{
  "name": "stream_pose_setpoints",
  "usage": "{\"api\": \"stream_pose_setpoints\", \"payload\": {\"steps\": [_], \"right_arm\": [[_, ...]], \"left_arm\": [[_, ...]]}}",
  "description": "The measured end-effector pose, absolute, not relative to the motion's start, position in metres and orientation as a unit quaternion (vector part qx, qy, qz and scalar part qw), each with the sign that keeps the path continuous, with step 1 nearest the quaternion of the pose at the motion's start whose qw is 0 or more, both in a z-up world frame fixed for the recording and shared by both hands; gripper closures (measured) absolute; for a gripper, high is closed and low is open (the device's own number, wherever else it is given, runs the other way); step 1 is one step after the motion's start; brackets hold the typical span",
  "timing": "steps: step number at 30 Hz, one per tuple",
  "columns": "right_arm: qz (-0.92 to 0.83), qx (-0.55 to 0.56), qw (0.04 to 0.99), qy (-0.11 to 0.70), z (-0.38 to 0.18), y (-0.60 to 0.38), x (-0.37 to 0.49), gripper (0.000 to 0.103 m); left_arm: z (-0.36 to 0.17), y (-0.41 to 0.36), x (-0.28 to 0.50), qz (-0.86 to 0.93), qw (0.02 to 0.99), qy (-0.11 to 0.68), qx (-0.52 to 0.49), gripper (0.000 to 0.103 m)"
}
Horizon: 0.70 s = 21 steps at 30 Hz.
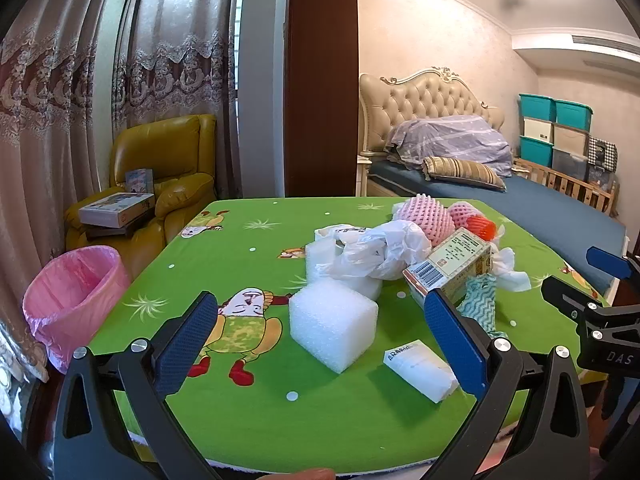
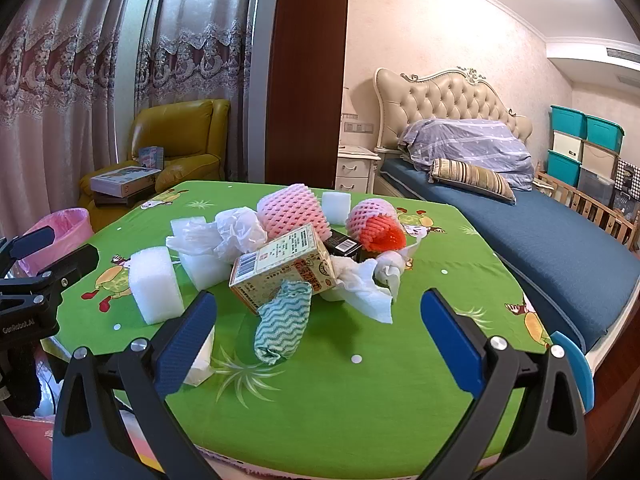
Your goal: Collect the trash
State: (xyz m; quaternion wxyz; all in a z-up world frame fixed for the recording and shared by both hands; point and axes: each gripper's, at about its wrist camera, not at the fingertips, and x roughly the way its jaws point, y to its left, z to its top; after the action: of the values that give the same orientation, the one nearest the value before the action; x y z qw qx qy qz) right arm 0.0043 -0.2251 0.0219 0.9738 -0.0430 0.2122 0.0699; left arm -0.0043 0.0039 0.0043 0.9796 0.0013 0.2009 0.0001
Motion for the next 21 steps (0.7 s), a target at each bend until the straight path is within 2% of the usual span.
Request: {"api": "stream_pose_setpoints", "payload": {"steps": [21], "right_arm": [[0.073, -0.042, 0.973, 0.216, 0.0199, -0.2237, 0.0041, 0.004]], "left_arm": [[0.0018, 0.0072, -0.0048, 0.008, 0.979, 0.204, -0.009, 0.006]]}}
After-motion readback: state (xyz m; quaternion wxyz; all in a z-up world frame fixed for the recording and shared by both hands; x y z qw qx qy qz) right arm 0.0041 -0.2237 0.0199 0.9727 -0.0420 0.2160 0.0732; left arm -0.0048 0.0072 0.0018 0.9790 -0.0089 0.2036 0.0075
